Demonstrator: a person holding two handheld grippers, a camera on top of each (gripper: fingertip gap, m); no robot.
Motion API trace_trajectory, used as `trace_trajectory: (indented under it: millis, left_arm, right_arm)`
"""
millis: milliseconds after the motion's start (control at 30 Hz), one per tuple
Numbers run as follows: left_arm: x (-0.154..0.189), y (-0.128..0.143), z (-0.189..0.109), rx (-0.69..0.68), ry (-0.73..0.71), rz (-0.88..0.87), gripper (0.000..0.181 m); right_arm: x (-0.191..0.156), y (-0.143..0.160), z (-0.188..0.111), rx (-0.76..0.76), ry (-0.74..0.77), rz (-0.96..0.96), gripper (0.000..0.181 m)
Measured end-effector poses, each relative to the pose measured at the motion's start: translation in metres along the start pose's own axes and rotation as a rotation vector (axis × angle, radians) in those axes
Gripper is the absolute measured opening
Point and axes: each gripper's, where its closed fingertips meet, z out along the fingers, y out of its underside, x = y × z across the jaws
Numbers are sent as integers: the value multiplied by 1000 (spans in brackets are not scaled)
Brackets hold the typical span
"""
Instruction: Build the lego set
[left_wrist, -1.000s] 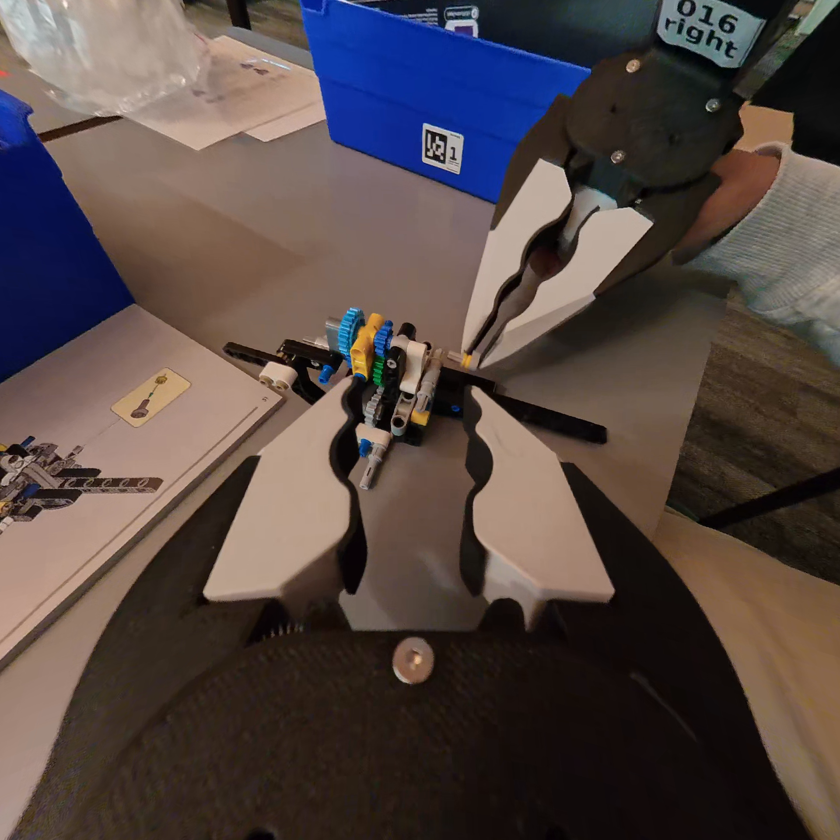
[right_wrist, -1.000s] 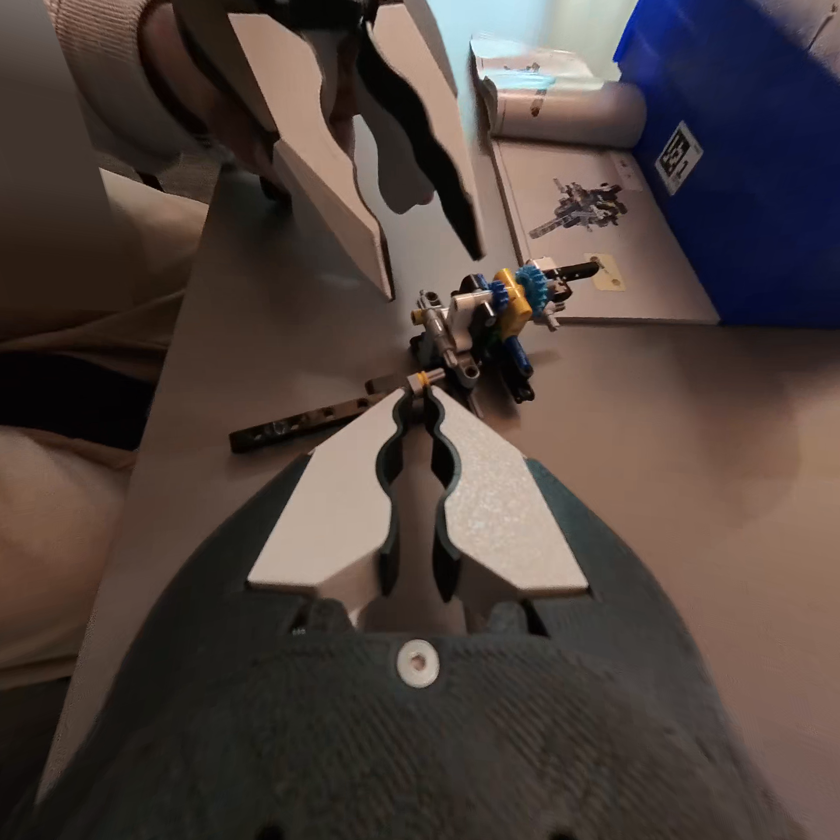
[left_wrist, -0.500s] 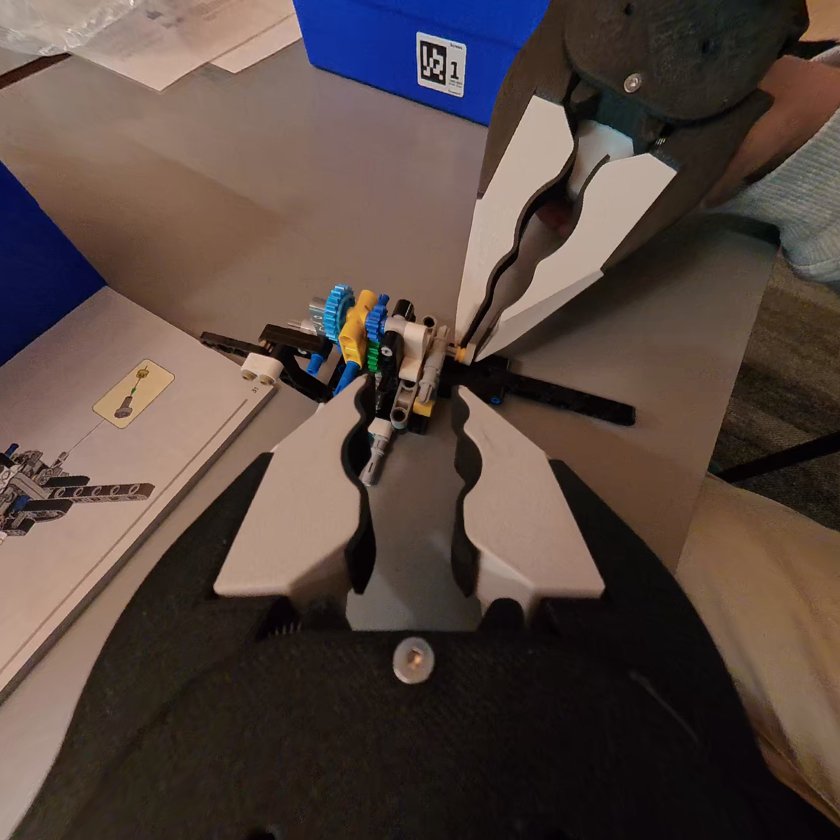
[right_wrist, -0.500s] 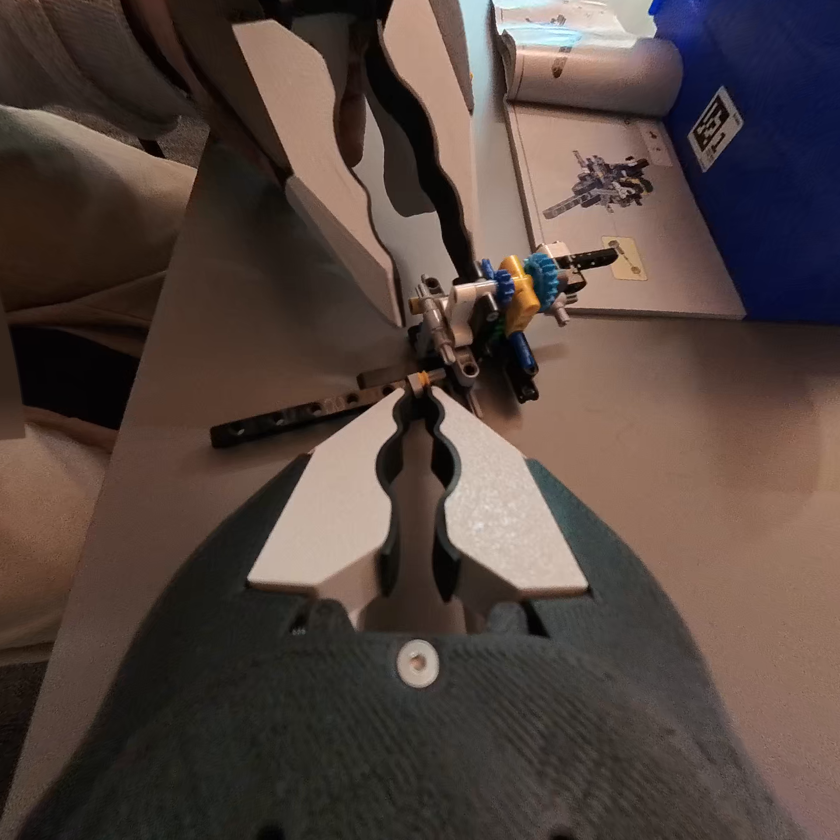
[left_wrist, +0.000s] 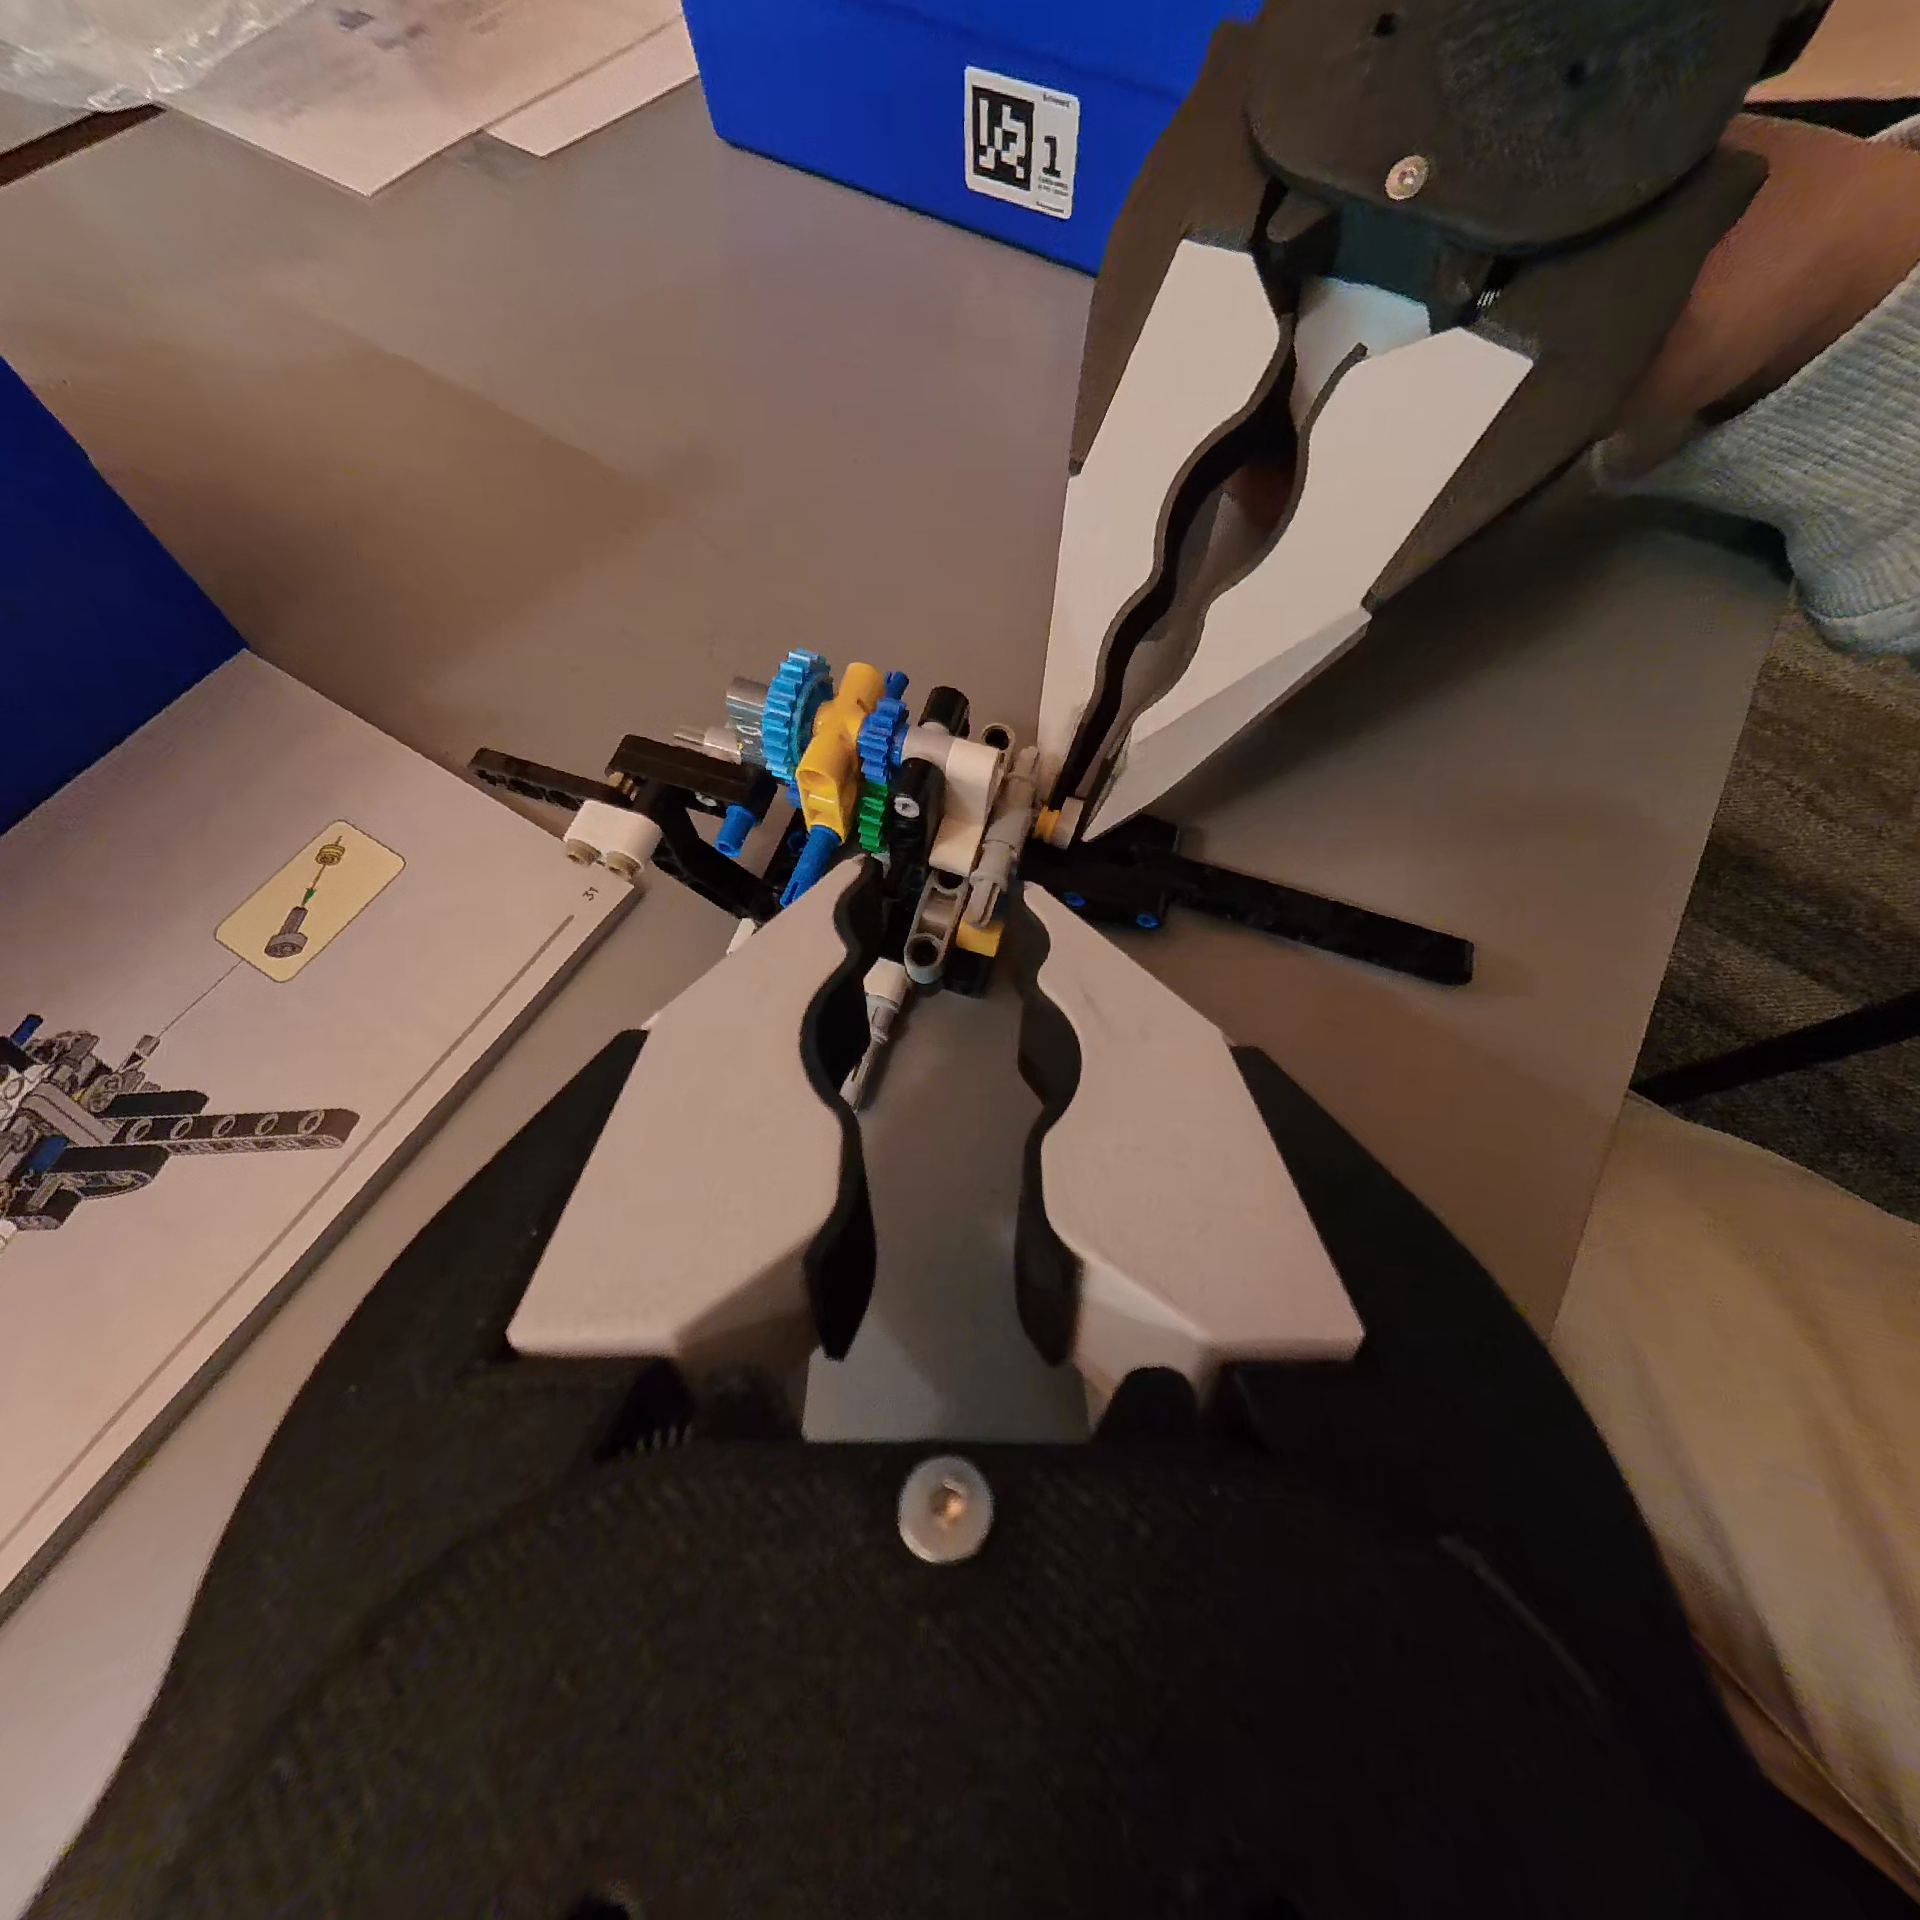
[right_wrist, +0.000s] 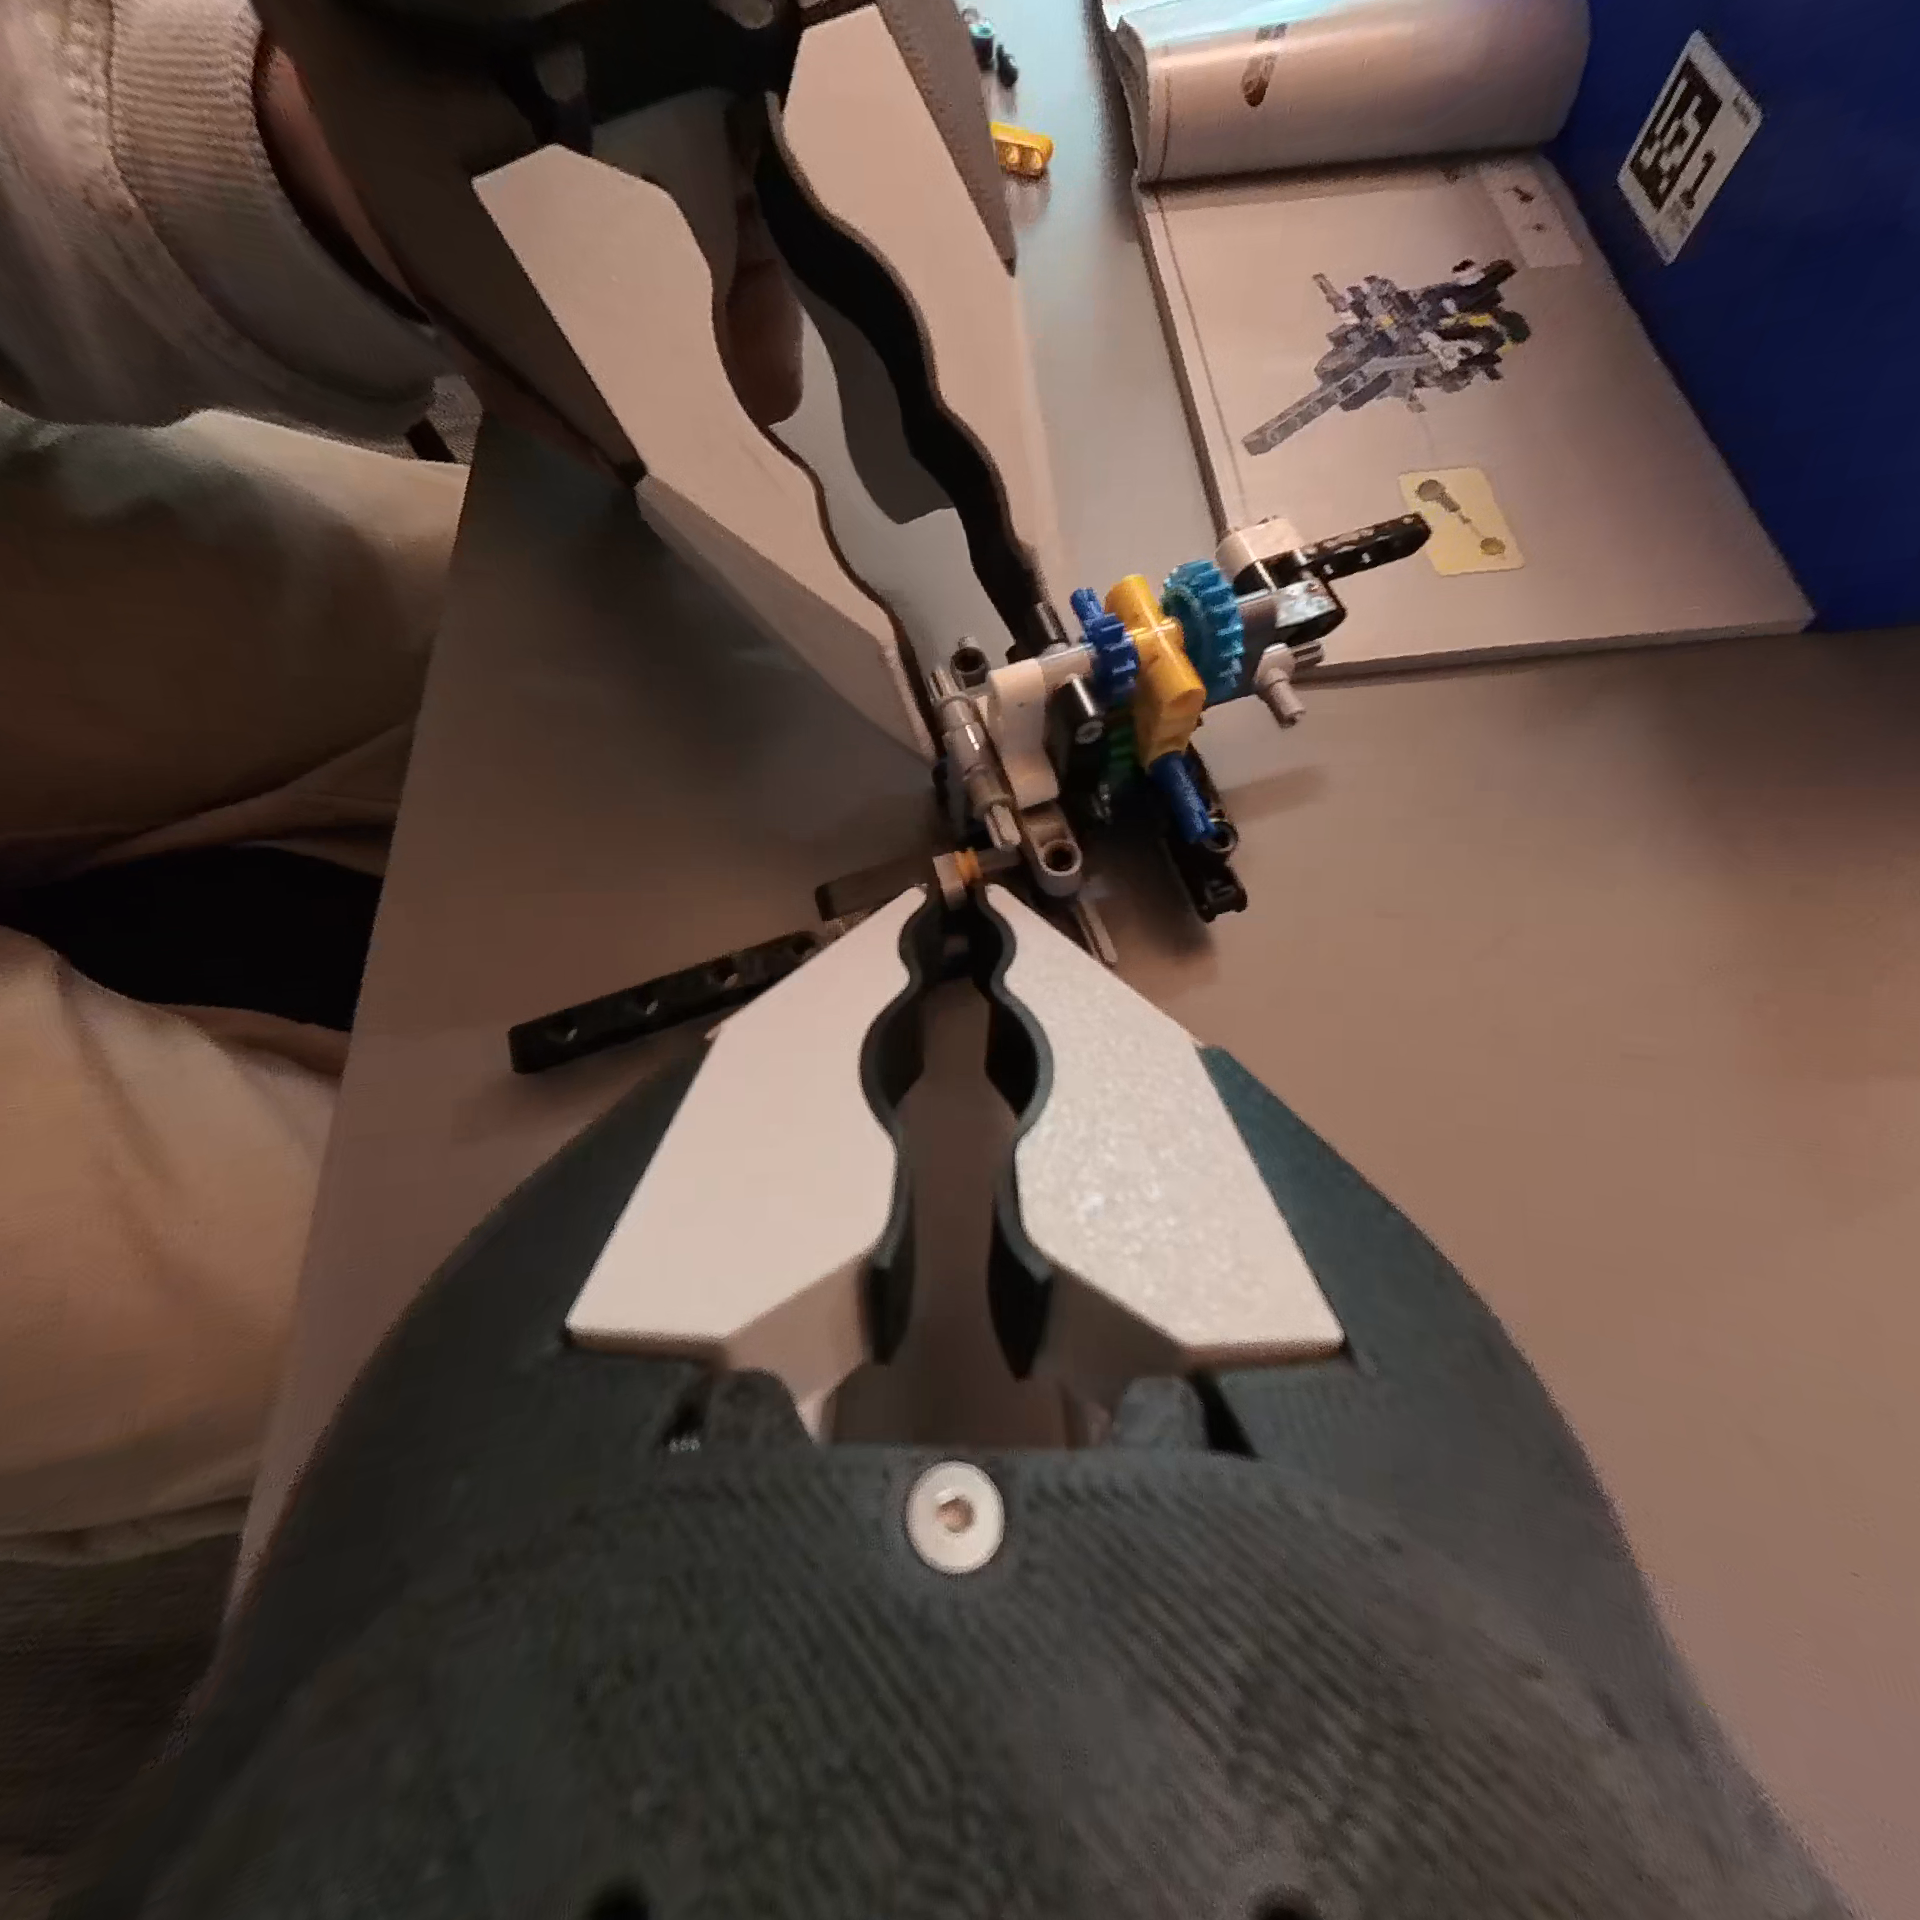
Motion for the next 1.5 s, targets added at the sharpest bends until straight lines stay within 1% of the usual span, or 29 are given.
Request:
trace_trajectory:
  millis: [433, 1100, 1500]
  left_arm:
    - [1, 0, 0, 0, 9, 3, 20]
    - [0, -1, 1, 0, 30, -2, 19]
    - [0, -1, 1, 1, 37, -4, 19]
  right_arm:
    - [1, 0, -1, -35, -44, 54, 4]
    - [3, 1, -2, -75, -92, 85, 4]
    - [6, 1, -2, -69, -61, 25, 5]
